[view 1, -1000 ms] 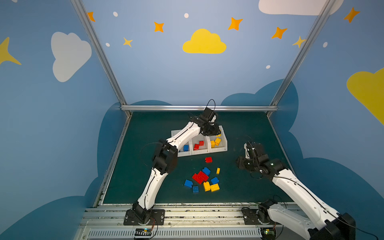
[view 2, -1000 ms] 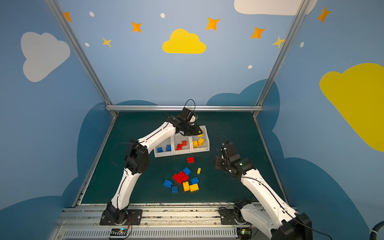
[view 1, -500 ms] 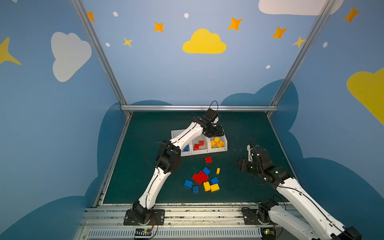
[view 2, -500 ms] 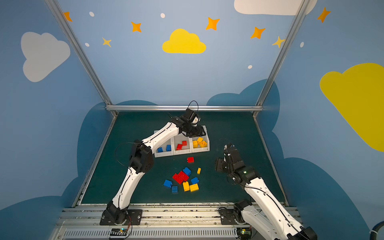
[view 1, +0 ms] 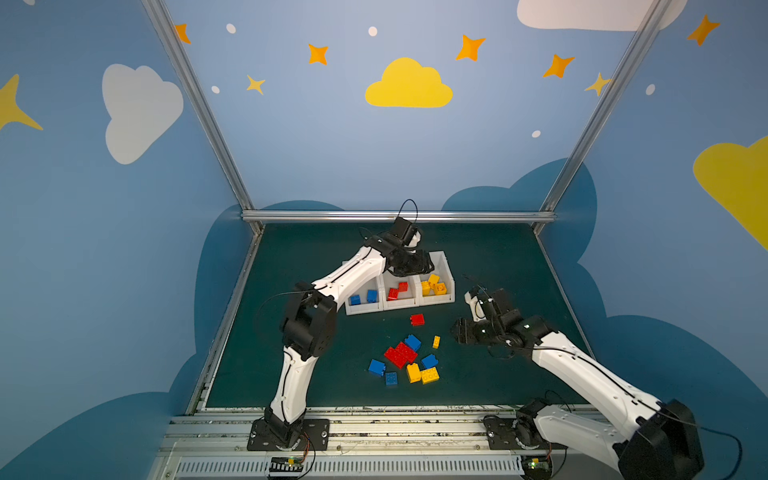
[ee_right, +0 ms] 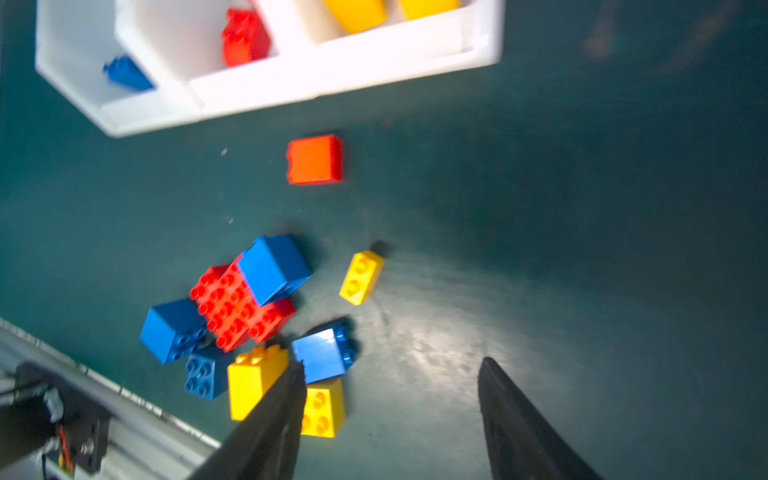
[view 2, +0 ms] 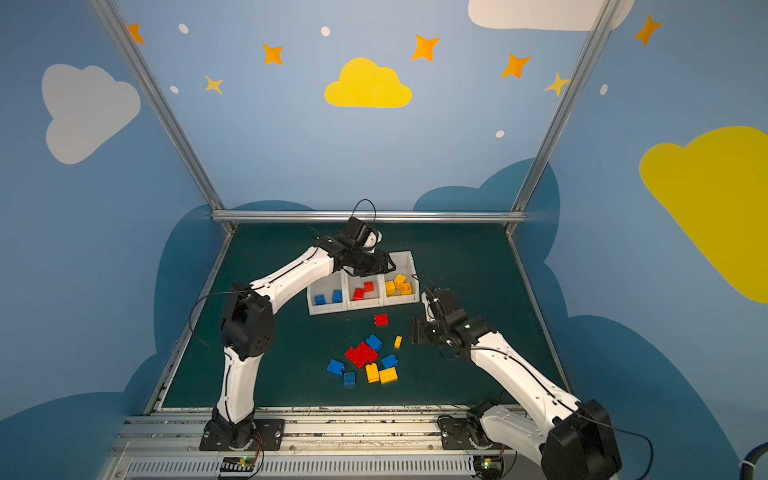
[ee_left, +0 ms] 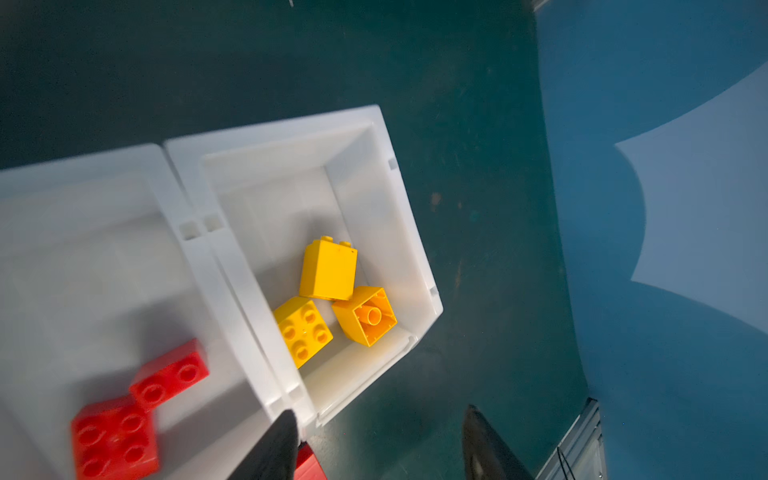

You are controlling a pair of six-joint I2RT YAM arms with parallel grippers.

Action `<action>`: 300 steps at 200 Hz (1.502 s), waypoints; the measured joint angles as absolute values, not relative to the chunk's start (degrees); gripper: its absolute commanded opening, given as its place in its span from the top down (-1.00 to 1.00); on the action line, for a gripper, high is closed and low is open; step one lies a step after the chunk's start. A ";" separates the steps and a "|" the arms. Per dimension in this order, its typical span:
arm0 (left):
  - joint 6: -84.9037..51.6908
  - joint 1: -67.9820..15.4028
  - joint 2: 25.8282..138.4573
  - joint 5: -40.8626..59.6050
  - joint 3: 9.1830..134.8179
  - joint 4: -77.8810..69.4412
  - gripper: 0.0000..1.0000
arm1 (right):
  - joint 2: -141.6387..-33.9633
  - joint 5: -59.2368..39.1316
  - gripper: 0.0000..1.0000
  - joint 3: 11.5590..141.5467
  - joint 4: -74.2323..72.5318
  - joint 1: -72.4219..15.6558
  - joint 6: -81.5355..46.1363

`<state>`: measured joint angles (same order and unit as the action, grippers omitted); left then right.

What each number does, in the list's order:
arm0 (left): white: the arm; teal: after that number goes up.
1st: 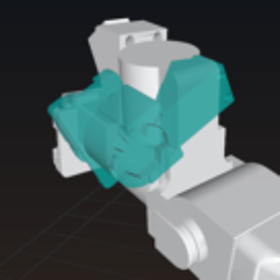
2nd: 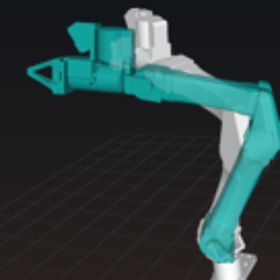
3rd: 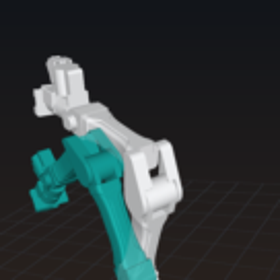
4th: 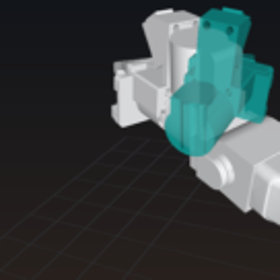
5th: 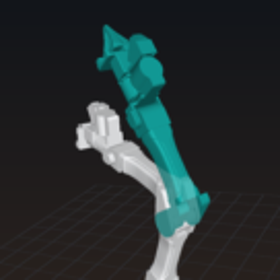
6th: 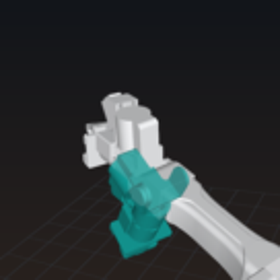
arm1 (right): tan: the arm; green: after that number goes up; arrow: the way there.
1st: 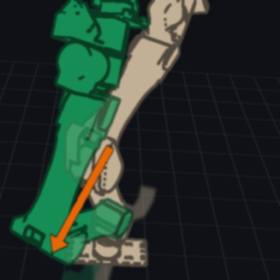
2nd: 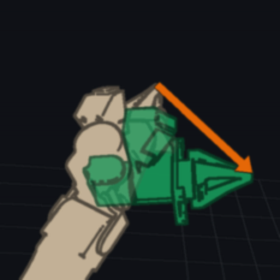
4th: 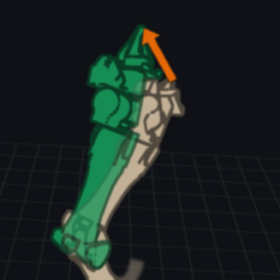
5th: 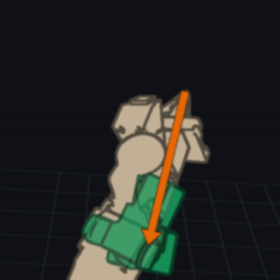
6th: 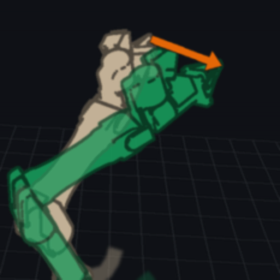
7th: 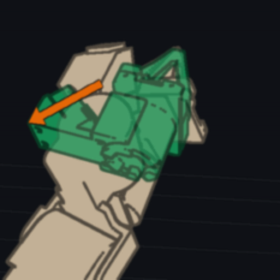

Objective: Sort the legos into containers by color
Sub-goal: 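Drop the yellow brick into the farthest compartment while the right gripper lowers, then grasp a blue brick in the pile with the right gripper while the left withdraws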

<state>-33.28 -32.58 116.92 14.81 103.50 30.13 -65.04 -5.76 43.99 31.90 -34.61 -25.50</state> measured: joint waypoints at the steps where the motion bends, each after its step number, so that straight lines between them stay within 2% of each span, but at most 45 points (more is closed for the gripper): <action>1: -33.34 -32.40 116.38 14.81 102.96 29.80 -0.28 | -65.47 -5.76 -0.36 44.18 31.83 -34.87 -25.36; 38: -33.78 -27.14 105.23 14.50 89.03 25.47 -0.29 | -77.01 -6.74 -0.37 51.81 32.93 -41.52 -23.38; 78: -34.44 -22.52 94.28 13.63 75.20 23.07 -0.32 | -90.13 -6.68 -0.37 64.38 38.26 -44.51 -22.31; 136: -37.69 -18.28 80.07 11.42 58.70 19.75 -0.35 | -100.03 -7.03 -0.35 69.63 40.95 -47.77 -20.27; 196: -42.00 -16.80 68.53 8.19 44.93 18.37 -0.37 | -103.96 -6.96 -0.09 70.19 42.19 -48.25 -19.20; 255: -43.33 -16.12 62.24 5.93 41.41 18.06 -0.39 | -105.27 -6.66 0.35 71.26 41.89 -48.82 -20.32; 300: -43.79 -15.44 59.86 5.06 39.16 17.93 -0.40 | -105.54 -5.58 0.47 72.34 42.70 -48.84 -20.69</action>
